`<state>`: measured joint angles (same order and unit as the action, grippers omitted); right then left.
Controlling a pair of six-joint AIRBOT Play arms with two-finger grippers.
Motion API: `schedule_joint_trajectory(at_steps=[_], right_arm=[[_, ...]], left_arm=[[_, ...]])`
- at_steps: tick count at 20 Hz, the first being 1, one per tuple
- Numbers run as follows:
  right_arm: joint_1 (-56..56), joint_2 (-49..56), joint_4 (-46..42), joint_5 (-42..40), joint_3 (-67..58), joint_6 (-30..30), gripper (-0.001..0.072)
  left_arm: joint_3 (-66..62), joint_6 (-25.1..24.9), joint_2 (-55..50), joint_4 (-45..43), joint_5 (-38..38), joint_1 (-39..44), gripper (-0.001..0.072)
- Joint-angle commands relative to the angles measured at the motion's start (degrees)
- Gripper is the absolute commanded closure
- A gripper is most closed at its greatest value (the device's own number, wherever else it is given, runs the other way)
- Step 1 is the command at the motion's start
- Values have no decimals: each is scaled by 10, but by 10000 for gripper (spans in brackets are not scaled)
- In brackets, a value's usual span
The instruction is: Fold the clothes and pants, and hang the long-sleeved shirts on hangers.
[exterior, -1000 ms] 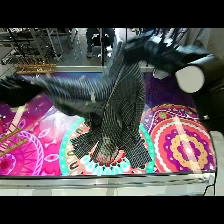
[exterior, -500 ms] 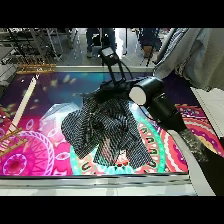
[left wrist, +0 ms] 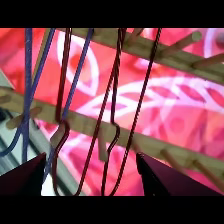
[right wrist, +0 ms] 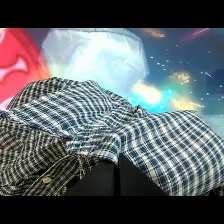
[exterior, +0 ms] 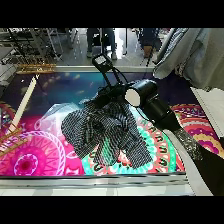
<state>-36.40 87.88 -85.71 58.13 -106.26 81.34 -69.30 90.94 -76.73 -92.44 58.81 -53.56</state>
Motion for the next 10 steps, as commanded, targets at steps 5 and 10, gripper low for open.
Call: schedule_joint_trajectory(at_steps=[5, 10], right_arm=[[-1, 0, 0, 3, 0, -3, 685], [-1, 0, 0, 28, 0, -3, 685]], left_arm=[[-117, -3, -167, 19, -39, 38, 175], [-117, 3, -179, 20, -55, 40, 478]])
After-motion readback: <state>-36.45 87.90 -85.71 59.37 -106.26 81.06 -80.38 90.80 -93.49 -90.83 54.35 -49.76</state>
